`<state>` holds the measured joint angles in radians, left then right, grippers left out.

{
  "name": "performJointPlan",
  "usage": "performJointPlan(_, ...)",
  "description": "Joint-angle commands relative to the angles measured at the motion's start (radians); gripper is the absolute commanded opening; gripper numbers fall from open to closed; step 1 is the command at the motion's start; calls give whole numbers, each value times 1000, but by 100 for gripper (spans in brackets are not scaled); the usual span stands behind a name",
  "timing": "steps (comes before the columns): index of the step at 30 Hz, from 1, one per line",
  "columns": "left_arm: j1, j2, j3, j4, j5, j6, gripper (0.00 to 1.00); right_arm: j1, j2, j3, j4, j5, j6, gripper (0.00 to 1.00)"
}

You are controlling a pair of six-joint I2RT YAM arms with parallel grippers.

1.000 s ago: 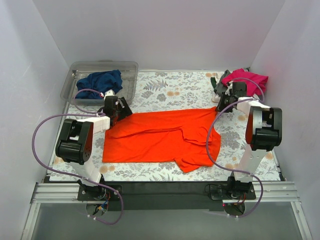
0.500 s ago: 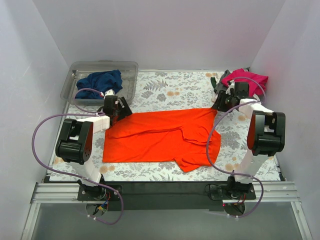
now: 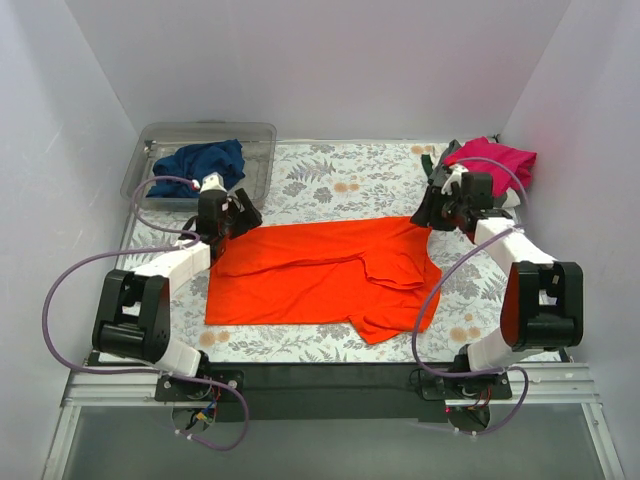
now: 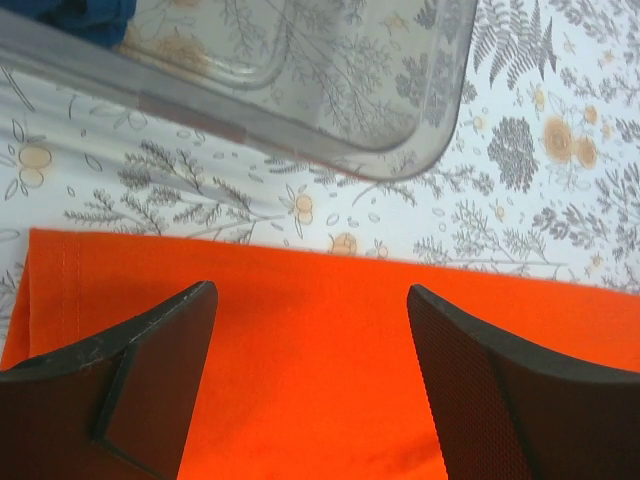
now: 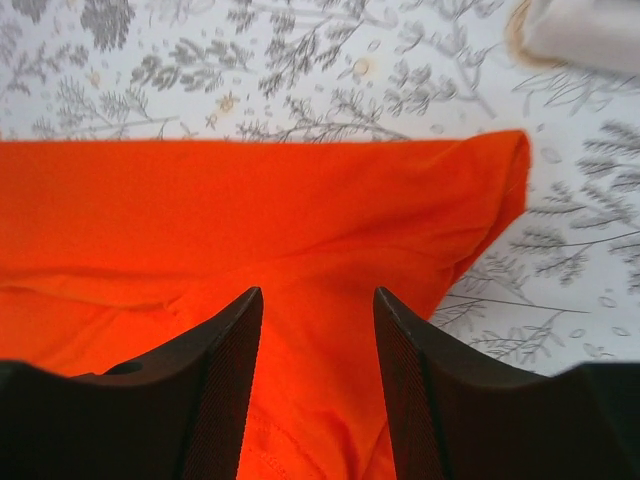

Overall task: Fold and stack the t-shirts
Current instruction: Fold the tshirt

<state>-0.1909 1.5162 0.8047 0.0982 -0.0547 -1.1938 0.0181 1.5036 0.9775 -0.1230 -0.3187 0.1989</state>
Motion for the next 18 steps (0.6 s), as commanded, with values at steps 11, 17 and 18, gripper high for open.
performJointPlan(11,-7,22,-113,9,4,-7,72,31,257,56,65,-30,-3,40)
performJointPlan(17,-1,104,-72,1,-8,-4,72,31,383,135,8,12,-18,40)
performJointPlan(18,2,113,-67,1,-8,-3,72,31,397,153,5,9,-18,40)
